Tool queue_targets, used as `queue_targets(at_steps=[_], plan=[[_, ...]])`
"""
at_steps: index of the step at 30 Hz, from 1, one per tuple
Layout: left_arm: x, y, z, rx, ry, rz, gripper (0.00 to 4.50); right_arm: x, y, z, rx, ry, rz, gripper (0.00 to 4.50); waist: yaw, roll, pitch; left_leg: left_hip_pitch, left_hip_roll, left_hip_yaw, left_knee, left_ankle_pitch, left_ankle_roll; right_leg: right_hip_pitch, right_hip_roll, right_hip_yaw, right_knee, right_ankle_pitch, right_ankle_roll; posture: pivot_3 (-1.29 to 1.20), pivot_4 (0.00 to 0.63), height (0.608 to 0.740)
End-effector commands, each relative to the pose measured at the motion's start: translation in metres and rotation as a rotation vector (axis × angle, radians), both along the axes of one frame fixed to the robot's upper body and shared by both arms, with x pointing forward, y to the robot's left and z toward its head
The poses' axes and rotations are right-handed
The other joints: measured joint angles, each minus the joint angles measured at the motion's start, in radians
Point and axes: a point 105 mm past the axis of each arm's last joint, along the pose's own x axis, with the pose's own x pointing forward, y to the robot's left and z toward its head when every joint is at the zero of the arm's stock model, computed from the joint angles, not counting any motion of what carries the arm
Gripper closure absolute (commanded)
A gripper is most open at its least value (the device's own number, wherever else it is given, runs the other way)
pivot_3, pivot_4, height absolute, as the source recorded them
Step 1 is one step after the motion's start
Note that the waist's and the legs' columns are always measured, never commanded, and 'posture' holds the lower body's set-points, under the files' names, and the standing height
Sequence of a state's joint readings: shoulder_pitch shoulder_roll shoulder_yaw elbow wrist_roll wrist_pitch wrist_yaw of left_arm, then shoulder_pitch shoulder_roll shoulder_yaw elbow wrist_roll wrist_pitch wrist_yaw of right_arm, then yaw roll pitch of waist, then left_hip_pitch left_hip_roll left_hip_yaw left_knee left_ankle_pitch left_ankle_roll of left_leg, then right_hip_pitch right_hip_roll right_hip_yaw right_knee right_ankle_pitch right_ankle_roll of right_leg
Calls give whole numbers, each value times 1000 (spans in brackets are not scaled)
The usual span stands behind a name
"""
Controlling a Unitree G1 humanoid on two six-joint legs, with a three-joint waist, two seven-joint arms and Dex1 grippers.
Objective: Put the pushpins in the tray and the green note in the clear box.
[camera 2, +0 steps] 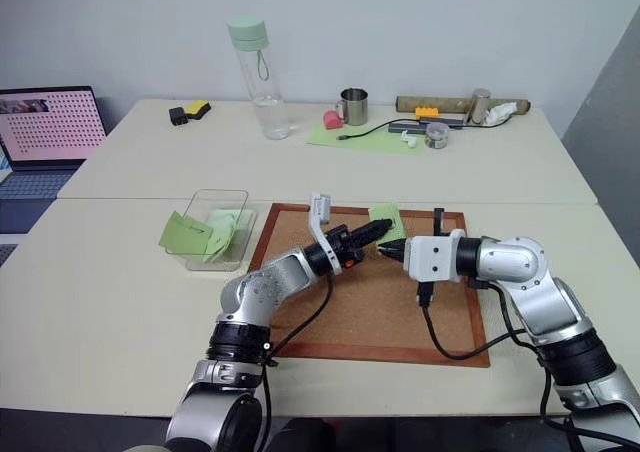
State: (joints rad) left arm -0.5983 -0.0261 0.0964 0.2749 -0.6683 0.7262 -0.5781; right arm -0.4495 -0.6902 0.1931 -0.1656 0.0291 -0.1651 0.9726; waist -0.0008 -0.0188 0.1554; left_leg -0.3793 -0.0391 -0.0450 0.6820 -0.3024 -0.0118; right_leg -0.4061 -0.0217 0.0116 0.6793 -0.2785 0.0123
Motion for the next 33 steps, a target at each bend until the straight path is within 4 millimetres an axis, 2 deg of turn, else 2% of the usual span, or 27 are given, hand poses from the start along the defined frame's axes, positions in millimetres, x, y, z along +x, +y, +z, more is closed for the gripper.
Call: queue_targets(at_steps=[1,6,10,13,17,23,25,26,33], plan=[[10,4,2,11,-24,61,4456,-5,-9,25,83,-53,-25,4500,1,0,0,0,0,0,0,0,0,0,0,0,0,0,0,0,150,740],[13,4,0,28,-37,82,4456,1,-34,34,205,38,-185,4500,3,0,0,0,0,0,0,0,0,0,0,0,0,0,0,0,150,740],[5,1,13,43,-121,57,4456,14,-87,26,293,142,-445,4500,8,0,0,-1,0,0,0,0,0,0,0,0,0,0,0,0,150,740],[0,3,22,51,-174,49,4456,16,-123,12,320,198,-604,4500,11,0,0,-1,0,0,0,0,0,0,0,0,0,0,0,0,150,740],[-3,7,31,69,-226,48,4456,13,-164,-23,270,302,-804,4500,14,0,0,-1,0,1,0,0,0,0,0,1,0,0,0,0,150,740],[-5,6,37,84,-264,40,4456,21,-187,-50,286,417,-971,4500,7,0,0,0,0,2,0,0,1,1,0,2,1,0,0,0,150,740],[-7,4,40,88,-278,34,4500,25,-191,-55,299,441,-1011,4063,7,0,0,0,0,2,0,0,1,1,0,2,1,0,0,0,150,740],[-7,4,41,88,-284,31,4500,26,-193,-56,300,442,-1023,4016,7,0,0,0,0,2,0,0,1,1,0,2,1,0,0,0,150,740],[-10,3,45,100,-313,44,4500,30,-192,-52,340,478,-1031,2336,8,0,0,0,0,2,0,0,1,1,0,2,1,0,0,0,150,740]])
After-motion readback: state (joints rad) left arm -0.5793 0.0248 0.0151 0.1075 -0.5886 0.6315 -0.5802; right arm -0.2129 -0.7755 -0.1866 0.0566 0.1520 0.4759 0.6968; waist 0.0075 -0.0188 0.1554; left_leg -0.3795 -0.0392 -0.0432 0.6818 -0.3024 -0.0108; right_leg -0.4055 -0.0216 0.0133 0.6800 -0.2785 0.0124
